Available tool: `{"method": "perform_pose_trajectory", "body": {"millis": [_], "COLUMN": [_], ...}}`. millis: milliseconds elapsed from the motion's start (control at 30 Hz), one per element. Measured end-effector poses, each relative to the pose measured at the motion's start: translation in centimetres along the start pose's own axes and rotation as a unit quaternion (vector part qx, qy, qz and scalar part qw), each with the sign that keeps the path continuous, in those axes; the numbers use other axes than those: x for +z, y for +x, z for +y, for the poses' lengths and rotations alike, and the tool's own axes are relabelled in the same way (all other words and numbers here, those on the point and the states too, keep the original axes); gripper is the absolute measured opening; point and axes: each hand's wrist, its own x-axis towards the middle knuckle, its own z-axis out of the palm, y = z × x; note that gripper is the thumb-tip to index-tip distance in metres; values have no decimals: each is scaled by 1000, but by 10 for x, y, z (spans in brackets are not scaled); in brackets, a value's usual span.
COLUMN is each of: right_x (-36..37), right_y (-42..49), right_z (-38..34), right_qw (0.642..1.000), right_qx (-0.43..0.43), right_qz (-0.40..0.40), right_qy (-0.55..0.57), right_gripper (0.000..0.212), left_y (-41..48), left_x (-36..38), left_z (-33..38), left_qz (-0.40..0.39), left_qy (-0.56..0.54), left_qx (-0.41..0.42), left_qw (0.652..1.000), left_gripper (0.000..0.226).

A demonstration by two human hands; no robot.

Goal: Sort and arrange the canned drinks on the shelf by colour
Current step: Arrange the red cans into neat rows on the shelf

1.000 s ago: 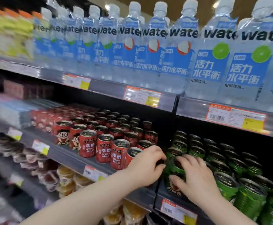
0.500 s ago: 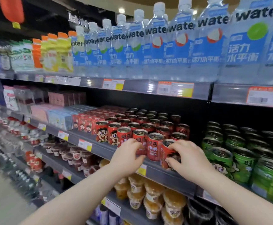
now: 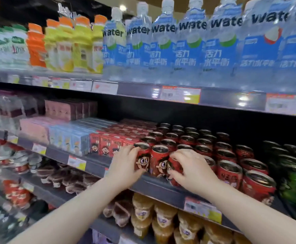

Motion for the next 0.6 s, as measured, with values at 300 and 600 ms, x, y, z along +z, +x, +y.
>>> {"method": "perform_pose_trajectory", "body": {"millis": [300, 600], "right_x": [10, 22], "right_y": [67, 77], "right_z": [-17, -9], "right_qw": [992, 981], "right_qx": [84, 89], "right_qz": [-89, -168], "right_qy": [-33, 32], "right_gripper": [72, 66], "left_y": [62, 66], "left_x": [2, 25], "left_z": [-39, -43], "left_qz": [-142, -125], "left_qy": [-28, -93], "left_qx": [102, 149], "left_qw": [984, 976], "left_gripper": [86, 69]}}
